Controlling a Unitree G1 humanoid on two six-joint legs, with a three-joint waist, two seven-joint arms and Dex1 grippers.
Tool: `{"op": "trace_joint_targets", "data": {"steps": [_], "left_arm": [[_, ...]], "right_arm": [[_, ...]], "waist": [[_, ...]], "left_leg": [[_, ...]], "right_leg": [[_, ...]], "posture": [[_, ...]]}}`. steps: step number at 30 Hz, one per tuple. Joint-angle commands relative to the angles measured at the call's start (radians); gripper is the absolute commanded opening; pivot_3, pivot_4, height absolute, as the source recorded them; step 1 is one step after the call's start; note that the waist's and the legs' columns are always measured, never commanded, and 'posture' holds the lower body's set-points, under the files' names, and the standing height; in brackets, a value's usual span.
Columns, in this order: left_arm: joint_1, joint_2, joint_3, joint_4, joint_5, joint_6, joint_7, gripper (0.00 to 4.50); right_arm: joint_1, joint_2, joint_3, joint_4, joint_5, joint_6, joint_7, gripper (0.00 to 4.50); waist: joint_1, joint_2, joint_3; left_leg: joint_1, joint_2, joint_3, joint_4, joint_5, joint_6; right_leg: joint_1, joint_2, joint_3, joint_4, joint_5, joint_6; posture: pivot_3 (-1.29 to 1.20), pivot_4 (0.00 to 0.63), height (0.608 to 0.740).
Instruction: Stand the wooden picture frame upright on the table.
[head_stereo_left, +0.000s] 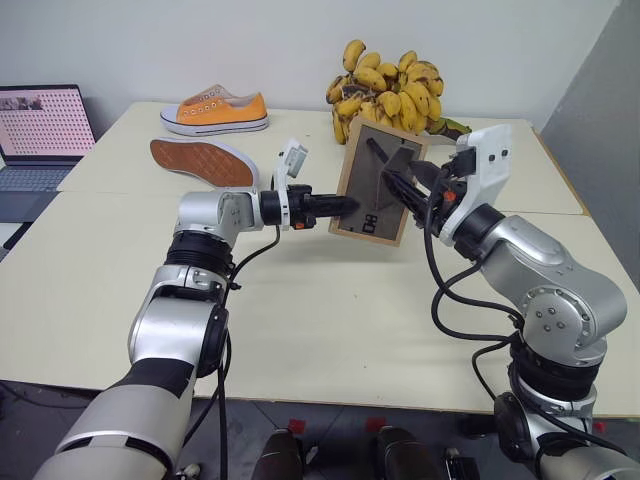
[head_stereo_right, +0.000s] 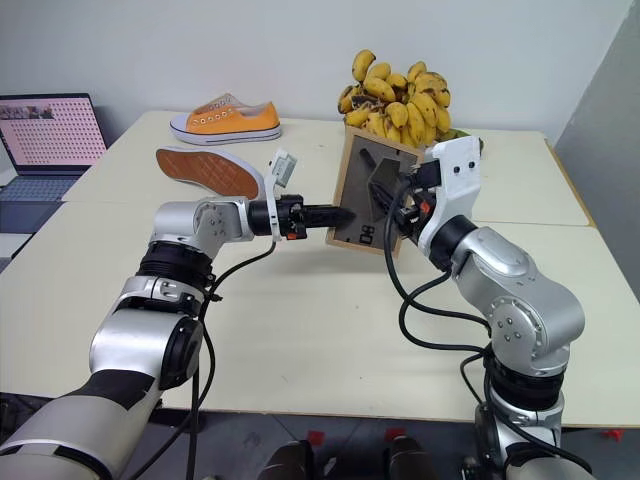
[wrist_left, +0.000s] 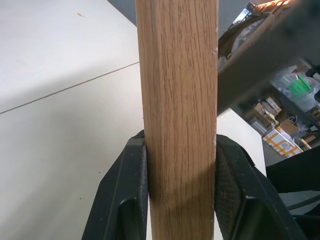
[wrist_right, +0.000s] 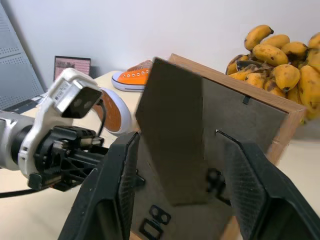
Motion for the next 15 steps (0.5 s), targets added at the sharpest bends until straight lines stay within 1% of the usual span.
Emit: {"op": "trace_joint_targets", "data": {"steps": [1, 3, 4, 5, 6, 8, 9, 10, 11, 13, 14, 15], "left_arm": [[-0.051, 0.002, 0.031, -0.021, -0.011, -0.024, -0.019, 1.31], [-0.053, -0.001, 0.035, -0.021, -0.012, -0.021, -0.017, 1.31], [-0.053, -0.002, 0.036, -0.022, -0.013, -0.020, -0.016, 1.31], [-0.053, -0.003, 0.036, -0.023, -0.013, -0.019, -0.015, 1.31], [-0.053, -0.003, 0.040, -0.028, -0.016, -0.013, -0.011, 1.31], [-0.055, 0.008, 0.052, -0.045, -0.030, 0.028, -0.005, 1.31], [-0.056, 0.013, 0.057, -0.054, -0.036, 0.048, -0.004, 1.31], [-0.057, 0.023, 0.063, -0.068, -0.047, 0.087, -0.007, 1.31], [-0.056, 0.029, 0.067, -0.081, -0.055, 0.115, -0.009, 1.31], [-0.028, 0.071, 0.055, -0.170, -0.084, 0.248, -0.027, 1.31], [-0.013, 0.088, 0.049, -0.210, -0.097, 0.300, -0.033, 1.31], [0.018, 0.119, 0.029, -0.283, -0.120, 0.377, -0.048, 1.31]], "right_arm": [[0.004, -0.050, -0.029, 0.016, -0.015, -0.036, 0.009, 2.79], [-0.003, -0.085, -0.005, 0.022, -0.039, -0.051, 0.015, 3.14], [-0.003, -0.101, 0.005, 0.024, -0.045, -0.054, 0.021, 3.43], [-0.002, -0.116, 0.014, 0.023, -0.051, -0.055, 0.027, 3.58], [0.022, -0.158, 0.029, 0.009, -0.072, -0.074, 0.049, 3.84], [0.125, -0.298, 0.063, -0.032, -0.149, -0.161, 0.121, 3.84], [0.168, -0.352, 0.074, -0.043, -0.182, -0.206, 0.148, 3.84], [0.222, -0.421, 0.089, -0.041, -0.241, -0.284, 0.178, 3.84], [0.259, -0.465, 0.099, -0.037, -0.281, -0.343, 0.196, 3.84], [0.381, -0.613, 0.132, 0.045, -0.486, -0.668, 0.213, 3.84], [0.420, -0.655, 0.138, 0.084, -0.553, -0.790, 0.210, 3.84], [0.452, -0.707, 0.159, 0.148, -0.652, -0.949, 0.177, 3.84]], "waist": [[0.000, 0.000, 0.000], [0.000, 0.000, 0.000], [0.000, 0.000, 0.000], [0.000, 0.000, 0.000], [0.000, 0.000, 0.000], [0.000, 0.000, 0.000], [0.003, 0.000, 0.000], [0.008, 0.000, 0.000], [0.007, -0.001, 0.000], [0.003, -0.001, 0.001], [0.002, -0.001, 0.001], [0.002, -0.001, 0.001]], "left_leg": [[0.000, 0.000, 0.000, 0.000, 0.000, 0.000], [0.000, 0.000, 0.000, 0.000, 0.000, 0.000], [0.000, 0.000, 0.000, 0.000, 0.000, 0.000], [0.000, 0.000, 0.000, 0.000, 0.000, 0.000], [0.000, 0.000, 0.000, 0.000, 0.000, 0.000], [0.000, 0.000, 0.000, 0.000, 0.000, 0.000], [0.000, 0.000, 0.000, 0.000, 0.000, 0.000], [-0.001, 0.000, 0.000, 0.000, 0.000, 0.000], [-0.002, -0.001, 0.000, 0.000, 0.000, 0.000], [-0.002, -0.002, 0.001, 0.000, 0.000, 0.000], [-0.002, -0.002, 0.001, 0.000, 0.000, 0.000], [-0.002, -0.001, 0.001, 0.000, 0.000, 0.000]], "right_leg": [[0.000, 0.000, 0.000, 0.000, 0.000, 0.000], [0.000, 0.000, 0.000, 0.000, 0.000, 0.000], [0.000, 0.000, 0.000, 0.000, 0.000, 0.000], [0.000, 0.000, 0.000, 0.000, 0.000, 0.000], [0.000, 0.000, 0.000, 0.000, 0.000, 0.000], [0.000, 0.000, 0.000, 0.000, 0.000, 0.000], [0.000, 0.000, 0.000, -0.001, 0.000, 0.000], [0.000, 0.000, 0.000, -0.002, 0.000, 0.000], [0.000, 0.000, 0.000, -0.003, 0.000, 0.000], [0.000, 0.000, 0.002, -0.004, -0.001, 0.001], [0.000, 0.000, 0.002, -0.004, -0.001, 0.002], [0.000, 0.000, 0.002, -0.004, -0.002, 0.004]], "posture": [[0.00, 0.150, 0.740], [0.00, 0.150, 0.740], [0.00, 0.150, 0.740], [0.00, 0.150, 0.740], [0.00, 0.150, 0.740], [0.00, 0.150, 0.740], [0.00, 0.150, 0.740], [0.00, 0.150, 0.740], [0.00, 0.150, 0.740], [0.00, 0.150, 0.740], [0.00, 0.150, 0.740], [0.00, 0.150, 0.740]]}}
